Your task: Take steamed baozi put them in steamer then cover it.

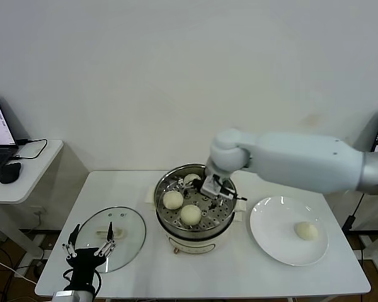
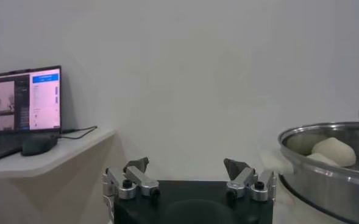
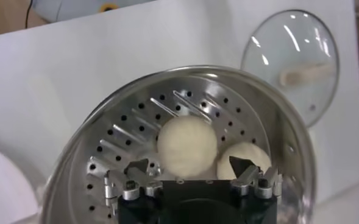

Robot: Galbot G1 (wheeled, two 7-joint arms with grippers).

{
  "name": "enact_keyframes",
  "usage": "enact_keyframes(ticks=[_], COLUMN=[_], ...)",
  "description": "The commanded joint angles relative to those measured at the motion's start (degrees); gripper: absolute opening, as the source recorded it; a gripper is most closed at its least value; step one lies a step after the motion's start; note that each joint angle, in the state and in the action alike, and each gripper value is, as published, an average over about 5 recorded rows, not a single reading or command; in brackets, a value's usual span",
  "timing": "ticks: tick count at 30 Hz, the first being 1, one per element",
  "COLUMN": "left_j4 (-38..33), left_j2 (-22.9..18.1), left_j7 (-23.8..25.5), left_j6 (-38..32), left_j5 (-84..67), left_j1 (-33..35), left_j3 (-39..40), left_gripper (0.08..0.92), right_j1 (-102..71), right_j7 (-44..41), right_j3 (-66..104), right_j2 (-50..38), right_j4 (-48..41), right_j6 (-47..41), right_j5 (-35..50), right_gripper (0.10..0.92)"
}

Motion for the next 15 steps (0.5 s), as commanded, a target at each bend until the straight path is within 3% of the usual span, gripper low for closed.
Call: enact_keyframes(ticks=[1,8,15], left_j4=[-0.2,-0.5,-0.4], left_j2=[0.8,1.9,2.5], left_j7=[0.1,0.1,0.2], left_j6=[0.0,0.1,0.1], left_j5=[-0.1,-0.3,-0.3], left_j1=[0.0,-0.1,-0.3], left_j3=[0.2,0.6,1.1], left_gripper=[0.823,0.823,0.823], right_j1=[4.9,-0.4,-9.3], right_j7=[-0.1,0.0,-0.1], right_j3=[1.8,6.3,9.4], right_j2=[-17.0,-30.8,-39.7], right_j4=[7.5,10.4,9.2], right_j6=[-21.0,-25.1,-23.4], right_j5=[8.2,8.3,1.4], right_gripper=[0.823,0.823,0.823])
